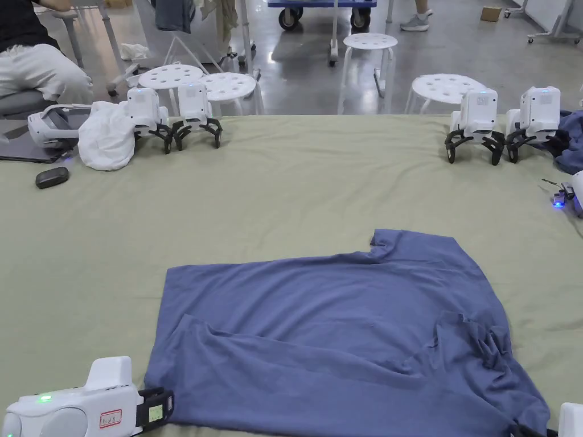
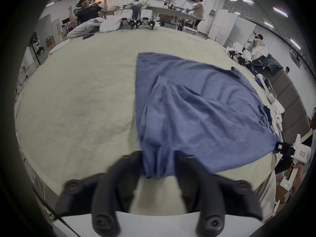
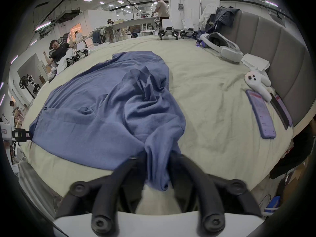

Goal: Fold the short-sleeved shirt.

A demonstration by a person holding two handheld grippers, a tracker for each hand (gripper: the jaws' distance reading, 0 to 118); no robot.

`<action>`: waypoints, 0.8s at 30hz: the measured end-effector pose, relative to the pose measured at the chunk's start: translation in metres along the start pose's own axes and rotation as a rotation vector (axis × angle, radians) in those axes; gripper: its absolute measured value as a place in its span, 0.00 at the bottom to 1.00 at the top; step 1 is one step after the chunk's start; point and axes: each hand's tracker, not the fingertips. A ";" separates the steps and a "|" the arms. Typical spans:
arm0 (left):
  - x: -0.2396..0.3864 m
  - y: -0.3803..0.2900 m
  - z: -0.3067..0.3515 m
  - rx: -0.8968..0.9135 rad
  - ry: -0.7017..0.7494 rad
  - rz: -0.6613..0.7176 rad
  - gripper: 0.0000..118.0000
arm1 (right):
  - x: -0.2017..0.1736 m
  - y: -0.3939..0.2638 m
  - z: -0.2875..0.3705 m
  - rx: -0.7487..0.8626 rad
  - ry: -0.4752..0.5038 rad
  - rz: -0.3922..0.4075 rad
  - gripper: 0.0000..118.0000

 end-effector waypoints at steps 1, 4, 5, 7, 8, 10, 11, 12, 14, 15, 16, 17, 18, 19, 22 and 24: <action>0.002 0.002 0.004 0.014 0.000 -0.006 0.58 | 0.000 0.003 0.004 0.019 0.004 0.008 0.53; 0.011 0.011 0.018 0.104 0.026 -0.016 0.87 | -0.004 0.018 0.021 0.088 -0.001 0.011 0.82; 0.014 0.015 0.024 0.134 0.024 -0.029 0.90 | -0.005 0.024 0.027 0.118 0.002 0.012 0.84; 0.020 0.024 0.034 0.180 0.023 -0.034 0.90 | -0.008 0.036 0.039 0.174 0.011 0.017 0.85; 0.025 0.030 0.040 0.196 0.021 -0.043 0.90 | -0.010 0.043 0.045 0.201 0.012 0.019 0.85; 0.032 0.040 0.049 0.229 0.017 -0.060 0.90 | -0.015 0.057 0.056 0.260 0.017 0.032 0.85; 0.035 0.044 0.052 0.239 0.019 -0.064 0.90 | -0.018 0.063 0.060 0.291 0.012 0.035 0.85; 0.038 0.051 0.056 0.254 0.020 -0.071 0.89 | -0.021 0.069 0.064 0.327 0.010 0.042 0.85; 0.045 0.060 0.061 0.295 0.023 -0.088 0.89 | -0.028 0.080 0.071 0.393 -0.002 0.052 0.85; 0.049 0.064 0.063 0.319 0.031 -0.099 0.89 | -0.032 0.085 0.073 0.423 -0.008 0.056 0.85; 0.057 0.068 0.066 0.355 0.037 -0.110 0.89 | -0.035 0.090 0.076 0.455 -0.016 0.058 0.85; 0.061 0.071 0.069 0.384 0.042 -0.121 0.88 | -0.039 0.093 0.077 0.488 -0.021 0.057 0.85; 0.065 0.072 0.070 0.419 0.050 -0.127 0.85 | -0.041 0.096 0.078 0.516 -0.025 0.057 0.84; 0.070 0.073 0.072 0.457 0.053 -0.133 0.81 | -0.044 0.099 0.079 0.540 -0.030 0.054 0.84; 0.075 0.076 0.073 0.546 0.047 -0.144 0.68 | -0.052 0.106 0.083 0.586 -0.024 0.049 0.78; 0.080 0.076 0.073 0.598 0.049 -0.160 0.63 | -0.057 0.107 0.085 0.621 -0.025 0.050 0.60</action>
